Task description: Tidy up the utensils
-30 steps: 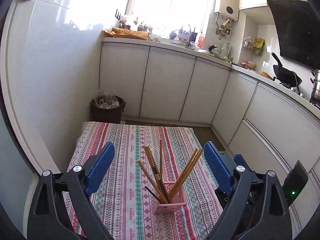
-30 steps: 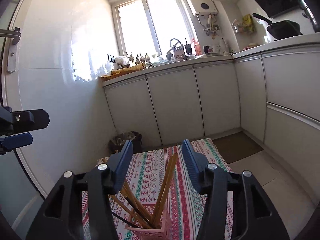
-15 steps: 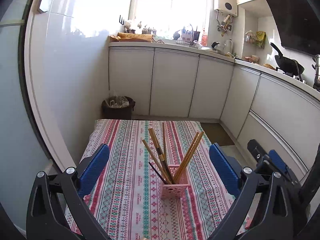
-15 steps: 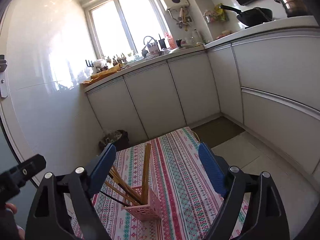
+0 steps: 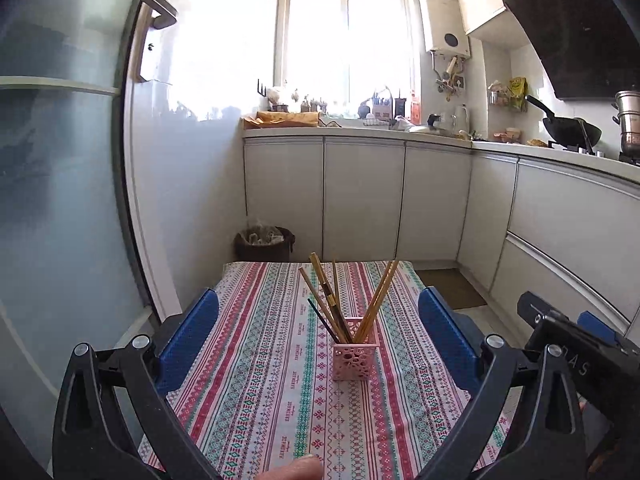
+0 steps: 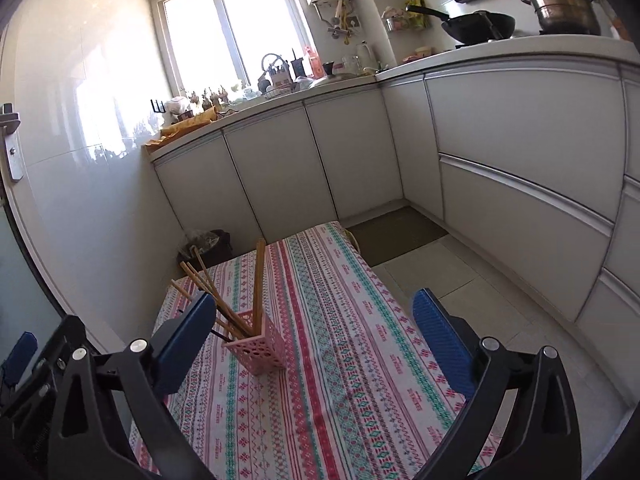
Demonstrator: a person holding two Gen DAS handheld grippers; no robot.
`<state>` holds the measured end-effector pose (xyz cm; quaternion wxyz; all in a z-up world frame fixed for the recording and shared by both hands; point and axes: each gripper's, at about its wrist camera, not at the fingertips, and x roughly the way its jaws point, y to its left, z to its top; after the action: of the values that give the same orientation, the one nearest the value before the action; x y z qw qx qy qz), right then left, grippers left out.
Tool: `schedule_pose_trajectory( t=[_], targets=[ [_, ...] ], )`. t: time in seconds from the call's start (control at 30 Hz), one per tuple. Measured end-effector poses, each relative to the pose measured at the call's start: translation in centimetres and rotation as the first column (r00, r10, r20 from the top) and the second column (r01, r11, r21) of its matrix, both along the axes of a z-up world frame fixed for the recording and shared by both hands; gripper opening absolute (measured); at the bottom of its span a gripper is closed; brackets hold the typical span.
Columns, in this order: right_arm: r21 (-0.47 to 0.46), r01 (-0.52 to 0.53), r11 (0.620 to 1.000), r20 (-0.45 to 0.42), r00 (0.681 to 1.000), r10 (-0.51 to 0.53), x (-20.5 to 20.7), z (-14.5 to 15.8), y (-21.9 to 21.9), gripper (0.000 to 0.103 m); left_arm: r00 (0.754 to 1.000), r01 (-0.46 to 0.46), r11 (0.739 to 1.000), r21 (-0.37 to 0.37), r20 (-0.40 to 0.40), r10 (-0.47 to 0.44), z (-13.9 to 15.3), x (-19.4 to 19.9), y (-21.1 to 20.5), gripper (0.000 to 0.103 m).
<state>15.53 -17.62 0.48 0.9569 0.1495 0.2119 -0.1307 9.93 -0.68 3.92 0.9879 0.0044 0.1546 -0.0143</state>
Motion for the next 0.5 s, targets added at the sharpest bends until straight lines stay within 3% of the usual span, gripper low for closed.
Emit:
schedule_pose_trajectory(
  t=[0.17, 0.33, 0.5],
  targets=[
    [-0.07, 0.032, 0.997, -0.025, 0.999, -0.034, -3.3, -0.2, 0.7, 0.096, 0.998, -0.052, 0.998, -0.019, -0.027, 0.051, 0.2, -2.5, 0.3, 0.096],
    [-0.08, 0.046, 0.996, -0.028, 0.998, -0.048, -5.0, 0.2, 0.7, 0.096, 0.996, -0.081, 0.996, 0.034, -0.045, 0.083, 0.2, -3.3, -0.1, 0.096],
    [-0.069, 0.05, 0.996, -0.048, 0.997, -0.053, -5.2, 0.4, 0.6, 0.096, 0.996, -0.078, 0.997, 0.012, -0.049, 0.078, 0.3, -4.0, 0.1, 0.096]
  ],
)
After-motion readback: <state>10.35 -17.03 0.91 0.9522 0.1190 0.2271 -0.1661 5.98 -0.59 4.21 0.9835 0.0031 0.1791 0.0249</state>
